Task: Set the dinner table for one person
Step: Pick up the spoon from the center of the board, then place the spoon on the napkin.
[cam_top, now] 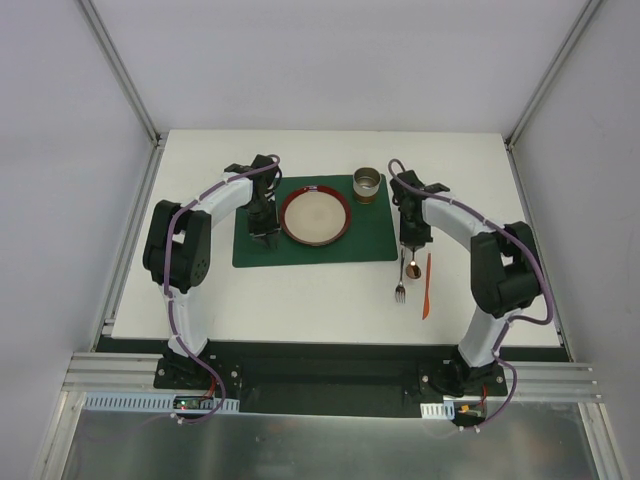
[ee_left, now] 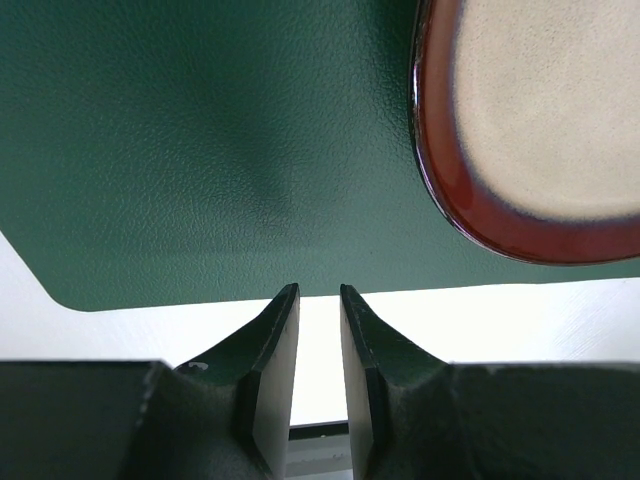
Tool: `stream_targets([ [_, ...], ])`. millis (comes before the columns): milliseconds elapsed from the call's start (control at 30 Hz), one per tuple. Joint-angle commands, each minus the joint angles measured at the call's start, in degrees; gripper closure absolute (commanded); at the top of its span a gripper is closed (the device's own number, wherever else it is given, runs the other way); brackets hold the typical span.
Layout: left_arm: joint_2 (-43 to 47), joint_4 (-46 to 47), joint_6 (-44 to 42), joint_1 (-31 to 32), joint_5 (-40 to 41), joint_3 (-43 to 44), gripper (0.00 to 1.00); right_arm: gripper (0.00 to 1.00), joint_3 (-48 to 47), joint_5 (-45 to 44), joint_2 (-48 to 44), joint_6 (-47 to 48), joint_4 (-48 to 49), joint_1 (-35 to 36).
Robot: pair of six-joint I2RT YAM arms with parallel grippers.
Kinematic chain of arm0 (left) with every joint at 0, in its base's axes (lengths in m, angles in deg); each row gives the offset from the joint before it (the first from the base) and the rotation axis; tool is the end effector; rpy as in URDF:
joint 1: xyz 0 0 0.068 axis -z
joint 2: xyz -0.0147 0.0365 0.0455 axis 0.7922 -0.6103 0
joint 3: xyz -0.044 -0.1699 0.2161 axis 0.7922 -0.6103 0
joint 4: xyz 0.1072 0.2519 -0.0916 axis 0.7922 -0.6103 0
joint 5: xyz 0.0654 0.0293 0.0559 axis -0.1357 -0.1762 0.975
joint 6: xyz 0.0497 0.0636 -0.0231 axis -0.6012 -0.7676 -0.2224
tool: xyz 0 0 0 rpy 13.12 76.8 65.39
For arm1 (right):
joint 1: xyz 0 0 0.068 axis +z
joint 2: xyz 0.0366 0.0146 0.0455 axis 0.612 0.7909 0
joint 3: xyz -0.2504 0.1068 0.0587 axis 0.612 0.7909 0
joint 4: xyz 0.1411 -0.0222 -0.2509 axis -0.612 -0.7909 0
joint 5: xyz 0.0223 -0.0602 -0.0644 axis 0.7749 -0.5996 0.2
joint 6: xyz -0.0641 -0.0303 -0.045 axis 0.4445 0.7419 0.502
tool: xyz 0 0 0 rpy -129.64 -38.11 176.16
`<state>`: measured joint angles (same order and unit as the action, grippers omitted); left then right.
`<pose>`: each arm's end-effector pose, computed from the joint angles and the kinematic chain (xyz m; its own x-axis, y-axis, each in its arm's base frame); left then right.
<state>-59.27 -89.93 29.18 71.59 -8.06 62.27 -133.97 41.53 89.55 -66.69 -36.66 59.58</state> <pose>0.4052 -0.1526 0.1440 -0.9753 -0.1233 -0.1831 -0.0753 0.9656 -0.2489 0.3696 0.1241 0.1498 -0.9034 -0.2231 -0.3662 -0.1405 0.9608 -0.2388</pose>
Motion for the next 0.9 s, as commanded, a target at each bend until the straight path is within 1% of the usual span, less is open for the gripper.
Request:
stream_targets([
  [0,-0.61,-0.85,-0.40,0.57,-0.63,1.80,0.78,1.00,-7.50,2.09,3.70,2.87,-2.19,1.53],
  [233,-0.61,-0.85,-0.40,0.49,-0.63,1.62,0.78,1.00,-19.19,3.06,12.06,4.45,-5.27,3.90],
  [333,-0.87,-0.85,-0.49,0.49,-0.45,1.71,0.78,1.00,-22.02,4.29,14.43,4.19,-5.80,4.17],
  [867,-2.63,-0.85,-0.93,0.49,-0.89,2.68,0.78,1.00,-23.34,8.60,17.95,2.17,-4.48,7.07],
])
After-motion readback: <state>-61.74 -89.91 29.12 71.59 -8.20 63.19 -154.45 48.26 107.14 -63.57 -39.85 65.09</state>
